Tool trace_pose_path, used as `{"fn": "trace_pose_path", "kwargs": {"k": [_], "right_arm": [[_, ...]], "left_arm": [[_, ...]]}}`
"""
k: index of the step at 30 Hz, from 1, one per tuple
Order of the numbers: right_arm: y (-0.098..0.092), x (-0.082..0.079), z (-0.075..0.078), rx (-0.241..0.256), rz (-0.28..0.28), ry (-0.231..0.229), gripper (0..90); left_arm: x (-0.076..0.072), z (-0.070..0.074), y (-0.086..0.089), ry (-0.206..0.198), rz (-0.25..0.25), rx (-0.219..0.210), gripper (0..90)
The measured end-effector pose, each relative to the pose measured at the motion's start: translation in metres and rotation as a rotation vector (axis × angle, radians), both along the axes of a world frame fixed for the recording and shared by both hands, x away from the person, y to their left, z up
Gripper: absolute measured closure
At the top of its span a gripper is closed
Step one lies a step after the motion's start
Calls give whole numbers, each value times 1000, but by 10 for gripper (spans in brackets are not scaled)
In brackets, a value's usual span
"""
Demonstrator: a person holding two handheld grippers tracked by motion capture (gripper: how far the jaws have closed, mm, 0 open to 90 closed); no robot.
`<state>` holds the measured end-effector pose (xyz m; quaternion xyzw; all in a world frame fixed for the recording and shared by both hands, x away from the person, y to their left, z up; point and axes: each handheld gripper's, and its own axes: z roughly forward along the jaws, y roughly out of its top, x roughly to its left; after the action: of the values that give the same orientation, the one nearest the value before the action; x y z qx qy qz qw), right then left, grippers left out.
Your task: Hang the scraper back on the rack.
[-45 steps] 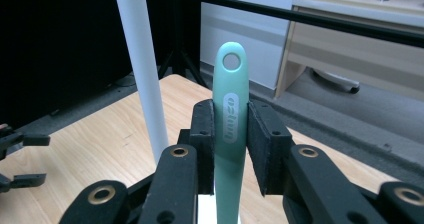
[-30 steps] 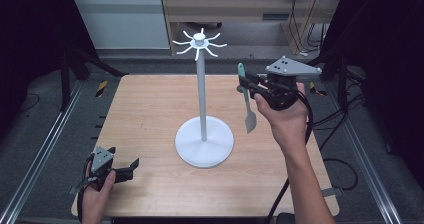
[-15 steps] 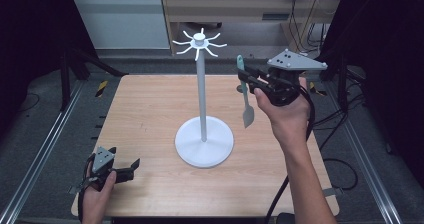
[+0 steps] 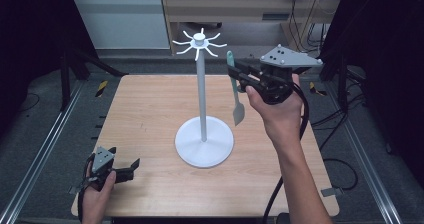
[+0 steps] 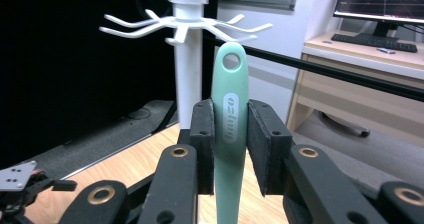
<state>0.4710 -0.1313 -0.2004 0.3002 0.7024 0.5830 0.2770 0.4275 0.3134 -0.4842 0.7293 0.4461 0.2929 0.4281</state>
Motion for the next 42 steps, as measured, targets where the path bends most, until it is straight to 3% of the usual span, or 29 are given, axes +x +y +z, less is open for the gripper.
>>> {"fn": "trace_pose_path", "kwargs": {"k": [15, 27, 42], "right_arm": [[14, -12, 9, -6, 47, -19, 742], [23, -8, 8, -43, 34, -10, 741], [27, -2, 4, -44, 26, -2, 740]], "left_arm": [[1, 0, 0, 1, -1, 3, 26], [1, 0, -1, 4, -5, 2, 26], [1, 0, -1, 3, -8, 1, 26]]}}
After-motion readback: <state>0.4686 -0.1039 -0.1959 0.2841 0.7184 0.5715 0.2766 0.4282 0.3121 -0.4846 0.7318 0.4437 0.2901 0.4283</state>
